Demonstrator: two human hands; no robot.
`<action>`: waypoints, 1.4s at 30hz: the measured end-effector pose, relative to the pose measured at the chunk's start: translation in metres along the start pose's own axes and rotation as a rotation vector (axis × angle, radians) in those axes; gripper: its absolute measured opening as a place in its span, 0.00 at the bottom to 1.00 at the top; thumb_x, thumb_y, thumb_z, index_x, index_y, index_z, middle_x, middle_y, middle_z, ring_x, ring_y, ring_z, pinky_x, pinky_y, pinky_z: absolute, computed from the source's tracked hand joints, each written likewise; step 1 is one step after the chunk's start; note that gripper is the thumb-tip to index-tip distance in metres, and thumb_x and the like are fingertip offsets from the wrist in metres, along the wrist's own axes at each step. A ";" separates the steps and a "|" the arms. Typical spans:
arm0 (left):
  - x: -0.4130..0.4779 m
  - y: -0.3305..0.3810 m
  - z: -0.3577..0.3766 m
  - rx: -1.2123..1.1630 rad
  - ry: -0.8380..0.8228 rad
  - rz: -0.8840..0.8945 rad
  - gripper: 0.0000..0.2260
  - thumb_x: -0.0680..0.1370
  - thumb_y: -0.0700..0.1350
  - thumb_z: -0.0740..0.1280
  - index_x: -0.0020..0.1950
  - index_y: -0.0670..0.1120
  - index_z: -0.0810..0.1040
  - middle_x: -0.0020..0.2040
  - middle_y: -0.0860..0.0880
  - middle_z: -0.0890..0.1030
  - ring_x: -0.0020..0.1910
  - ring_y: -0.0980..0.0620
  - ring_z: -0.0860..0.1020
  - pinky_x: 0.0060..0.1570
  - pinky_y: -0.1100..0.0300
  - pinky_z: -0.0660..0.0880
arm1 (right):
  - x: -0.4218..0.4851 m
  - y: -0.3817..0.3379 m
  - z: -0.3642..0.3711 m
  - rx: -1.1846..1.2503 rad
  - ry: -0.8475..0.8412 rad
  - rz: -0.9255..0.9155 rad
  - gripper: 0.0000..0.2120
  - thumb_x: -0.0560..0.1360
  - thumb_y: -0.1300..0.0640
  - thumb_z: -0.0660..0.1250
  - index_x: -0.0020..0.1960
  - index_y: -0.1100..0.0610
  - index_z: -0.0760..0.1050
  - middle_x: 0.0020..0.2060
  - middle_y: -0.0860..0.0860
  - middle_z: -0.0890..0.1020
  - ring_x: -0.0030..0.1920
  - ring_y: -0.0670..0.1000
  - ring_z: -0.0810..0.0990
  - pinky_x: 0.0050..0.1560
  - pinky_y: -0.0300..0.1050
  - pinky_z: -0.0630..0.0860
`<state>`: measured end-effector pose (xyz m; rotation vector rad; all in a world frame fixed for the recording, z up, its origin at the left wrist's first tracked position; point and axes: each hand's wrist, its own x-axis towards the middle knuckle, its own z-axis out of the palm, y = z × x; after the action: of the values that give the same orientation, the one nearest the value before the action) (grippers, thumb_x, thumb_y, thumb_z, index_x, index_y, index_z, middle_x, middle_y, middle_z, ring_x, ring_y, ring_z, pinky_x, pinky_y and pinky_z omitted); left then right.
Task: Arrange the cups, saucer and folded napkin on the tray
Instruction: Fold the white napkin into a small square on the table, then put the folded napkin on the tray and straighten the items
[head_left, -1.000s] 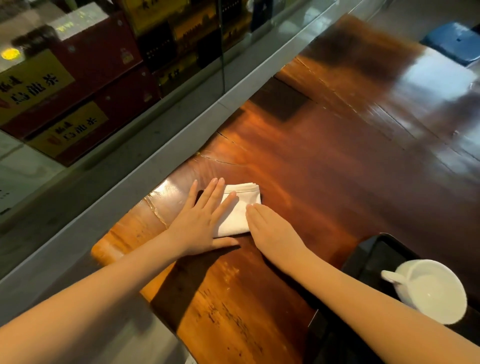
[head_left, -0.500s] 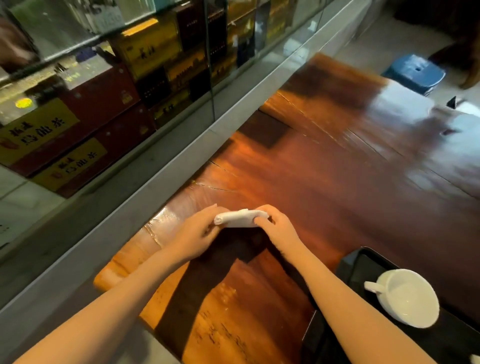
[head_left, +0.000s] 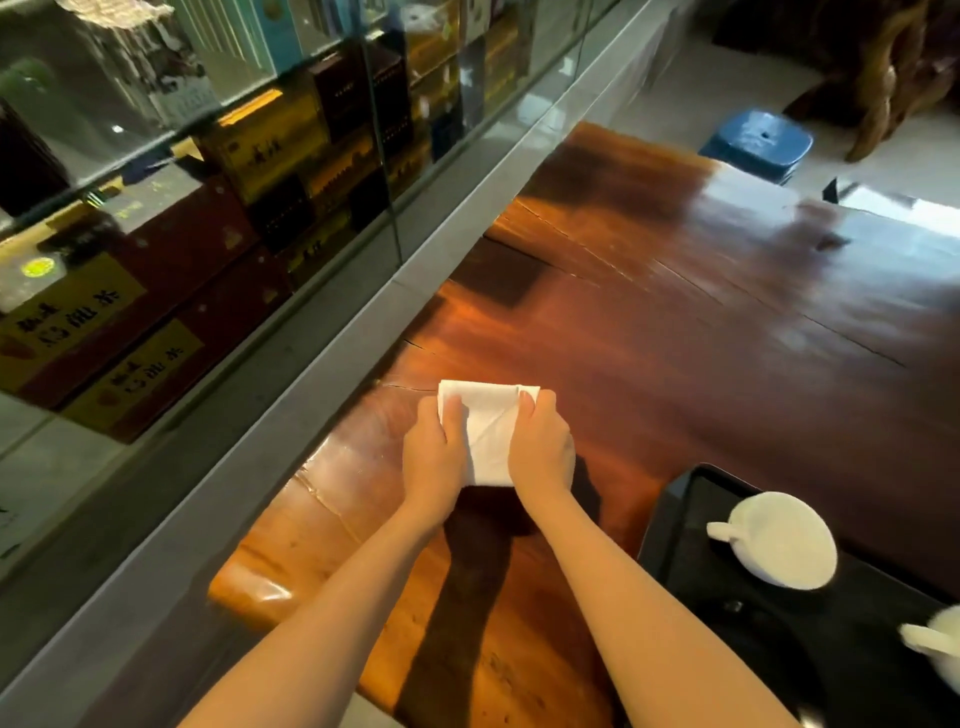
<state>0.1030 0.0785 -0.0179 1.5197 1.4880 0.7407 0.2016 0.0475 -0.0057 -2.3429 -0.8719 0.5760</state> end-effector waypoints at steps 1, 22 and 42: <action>-0.002 0.005 0.004 0.004 -0.005 0.000 0.15 0.81 0.54 0.52 0.56 0.46 0.72 0.45 0.54 0.75 0.45 0.55 0.76 0.42 0.62 0.75 | -0.001 0.001 -0.009 -0.026 0.017 0.006 0.17 0.82 0.47 0.47 0.60 0.56 0.68 0.54 0.54 0.80 0.54 0.53 0.80 0.53 0.48 0.78; -0.194 0.103 0.129 0.052 -0.383 0.171 0.16 0.81 0.53 0.52 0.48 0.41 0.70 0.41 0.47 0.74 0.41 0.45 0.73 0.37 0.53 0.68 | -0.099 0.166 -0.205 -0.132 0.221 0.218 0.14 0.82 0.54 0.51 0.62 0.60 0.67 0.53 0.56 0.80 0.50 0.55 0.81 0.40 0.41 0.73; -0.382 0.063 0.263 0.204 -0.606 -0.119 0.17 0.82 0.49 0.52 0.68 0.43 0.66 0.61 0.44 0.74 0.55 0.49 0.73 0.55 0.56 0.73 | -0.176 0.385 -0.273 -0.032 0.055 0.515 0.20 0.82 0.50 0.45 0.63 0.61 0.68 0.58 0.59 0.77 0.55 0.58 0.77 0.46 0.45 0.67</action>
<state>0.3196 -0.3359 -0.0242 1.6006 1.1938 0.0359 0.4054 -0.4136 -0.0136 -2.6061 -0.2430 0.6973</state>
